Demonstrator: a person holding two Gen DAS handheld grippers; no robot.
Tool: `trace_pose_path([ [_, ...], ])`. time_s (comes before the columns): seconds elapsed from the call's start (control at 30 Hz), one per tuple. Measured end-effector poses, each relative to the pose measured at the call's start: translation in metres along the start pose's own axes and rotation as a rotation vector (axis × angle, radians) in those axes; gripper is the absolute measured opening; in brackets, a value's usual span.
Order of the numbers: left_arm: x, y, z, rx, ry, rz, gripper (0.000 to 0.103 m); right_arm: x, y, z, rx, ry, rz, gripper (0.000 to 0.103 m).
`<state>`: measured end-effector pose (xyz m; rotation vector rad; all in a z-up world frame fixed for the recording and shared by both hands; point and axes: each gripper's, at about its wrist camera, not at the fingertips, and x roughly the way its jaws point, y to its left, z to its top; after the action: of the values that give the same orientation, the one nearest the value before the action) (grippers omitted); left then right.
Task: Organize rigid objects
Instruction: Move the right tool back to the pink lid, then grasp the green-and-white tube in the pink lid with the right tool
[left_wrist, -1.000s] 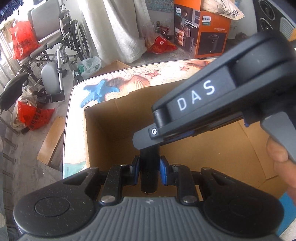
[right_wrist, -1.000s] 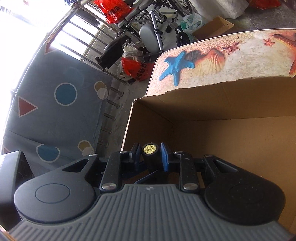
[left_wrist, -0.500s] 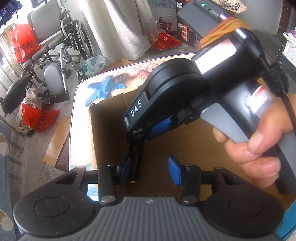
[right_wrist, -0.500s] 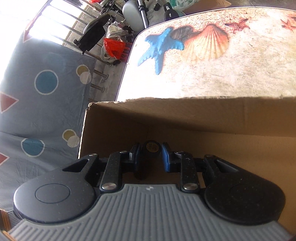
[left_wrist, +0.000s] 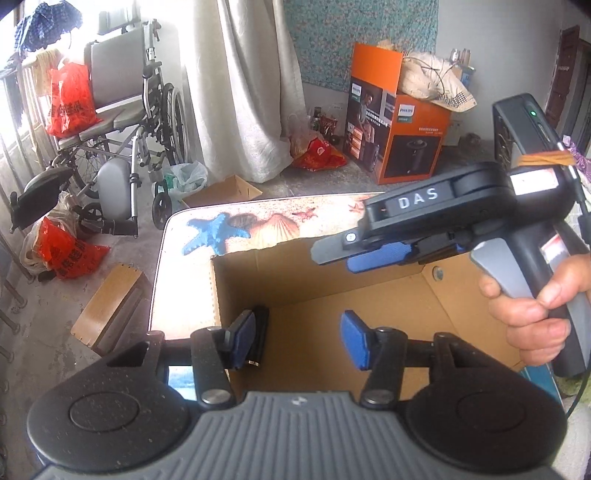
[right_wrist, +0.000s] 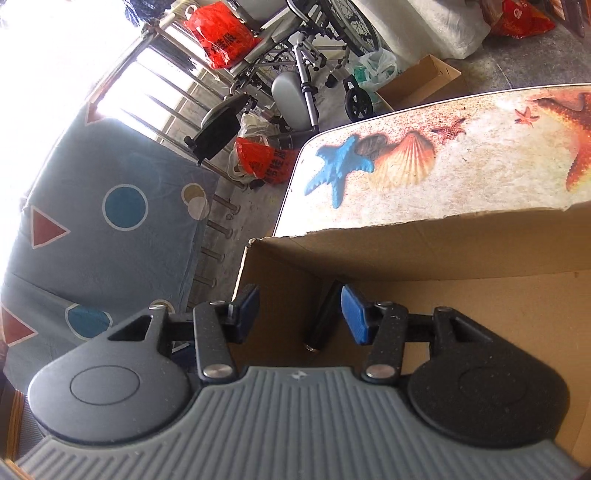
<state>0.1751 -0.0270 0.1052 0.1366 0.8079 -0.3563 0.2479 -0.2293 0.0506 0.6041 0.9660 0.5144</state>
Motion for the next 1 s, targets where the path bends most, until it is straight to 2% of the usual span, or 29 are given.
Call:
trace_pose_path([
  [0.2, -0.058, -0.011, -0.043, -0.001, -0.078, -0.077, 0.056, -0.107, 0.002, -0.058, -0.019, -0.146, 0.075, 0.049],
  [0.27, -0.067, -0.022, -0.064, 0.014, -0.074, -0.11, 0.057, -0.14, -0.004, -0.095, -0.022, -0.194, 0.088, 0.049],
  [0.37, -0.065, -0.043, -0.099, 0.051, -0.05, -0.159, 0.057, -0.167, -0.016, -0.151, -0.017, -0.244, 0.092, 0.049],
  [0.47, -0.044, -0.067, -0.131, 0.107, -0.008, -0.182, 0.056, -0.166, -0.035, -0.207, 0.015, -0.253, 0.026, 0.049],
  [0.57, -0.02, -0.09, -0.153, 0.171, 0.026, -0.156, 0.052, -0.149, -0.055, -0.252, 0.068, -0.247, -0.062, 0.049],
  [0.67, 0.003, -0.111, -0.167, 0.257, 0.065, -0.13, 0.045, -0.134, -0.07, -0.281, 0.119, -0.239, -0.116, 0.047],
  [0.83, 0.028, -0.131, -0.178, 0.348, 0.103, -0.137, 0.041, -0.116, -0.078, -0.298, 0.146, -0.228, -0.101, 0.043],
  [1.0, 0.041, -0.143, -0.178, 0.392, 0.118, -0.12, 0.033, -0.093, -0.077, -0.286, 0.134, -0.212, -0.125, 0.033],
])
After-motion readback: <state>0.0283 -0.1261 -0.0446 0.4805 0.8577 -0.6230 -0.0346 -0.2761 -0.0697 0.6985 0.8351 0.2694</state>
